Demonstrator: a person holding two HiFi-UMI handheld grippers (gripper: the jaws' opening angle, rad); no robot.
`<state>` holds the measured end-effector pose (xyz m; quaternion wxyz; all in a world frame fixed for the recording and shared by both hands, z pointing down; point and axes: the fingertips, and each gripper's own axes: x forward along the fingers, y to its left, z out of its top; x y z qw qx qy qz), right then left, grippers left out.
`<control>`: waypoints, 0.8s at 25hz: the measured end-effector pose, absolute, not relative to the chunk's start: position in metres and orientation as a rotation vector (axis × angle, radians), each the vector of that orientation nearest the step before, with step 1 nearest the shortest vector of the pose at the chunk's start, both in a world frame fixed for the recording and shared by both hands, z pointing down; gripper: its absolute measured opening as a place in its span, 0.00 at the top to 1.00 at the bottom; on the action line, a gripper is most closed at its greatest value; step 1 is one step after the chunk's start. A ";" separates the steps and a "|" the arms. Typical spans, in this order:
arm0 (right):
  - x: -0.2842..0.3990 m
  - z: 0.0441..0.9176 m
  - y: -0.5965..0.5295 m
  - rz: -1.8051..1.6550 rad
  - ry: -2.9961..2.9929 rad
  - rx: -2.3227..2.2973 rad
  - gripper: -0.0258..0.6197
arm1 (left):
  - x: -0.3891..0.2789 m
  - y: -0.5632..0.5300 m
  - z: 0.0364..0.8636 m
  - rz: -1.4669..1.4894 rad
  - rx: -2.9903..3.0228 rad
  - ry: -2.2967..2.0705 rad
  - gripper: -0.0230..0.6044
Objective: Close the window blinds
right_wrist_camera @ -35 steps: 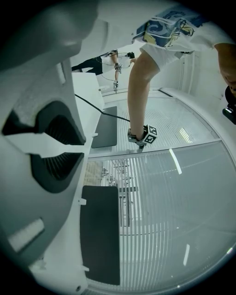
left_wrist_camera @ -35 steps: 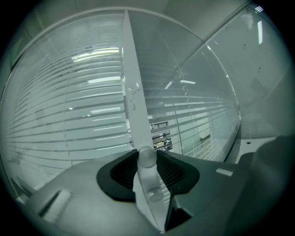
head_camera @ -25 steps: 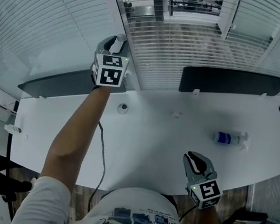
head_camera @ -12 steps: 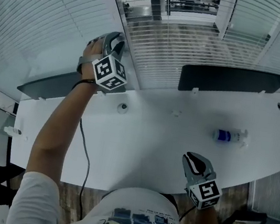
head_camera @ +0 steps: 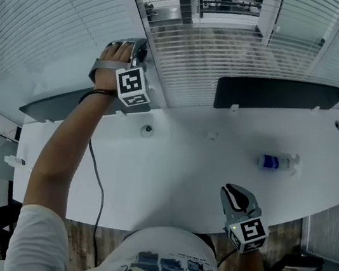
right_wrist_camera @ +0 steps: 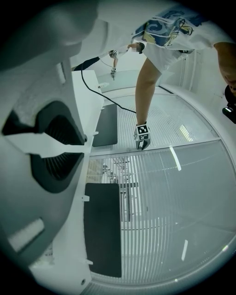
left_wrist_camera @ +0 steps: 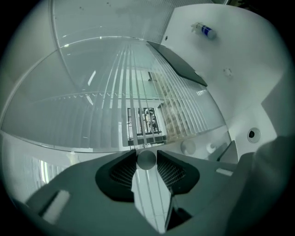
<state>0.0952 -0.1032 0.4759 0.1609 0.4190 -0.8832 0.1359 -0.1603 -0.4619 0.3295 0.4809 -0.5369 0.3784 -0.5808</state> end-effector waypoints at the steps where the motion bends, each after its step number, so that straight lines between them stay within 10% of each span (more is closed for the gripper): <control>1: 0.095 0.476 -0.104 0.389 -2.521 1.198 0.90 | -0.160 -0.463 0.330 -1.418 -1.308 0.919 0.77; 20: 0.096 0.471 -0.104 0.387 -2.523 1.191 0.90 | -0.162 -0.463 0.327 -1.465 -1.219 0.827 0.77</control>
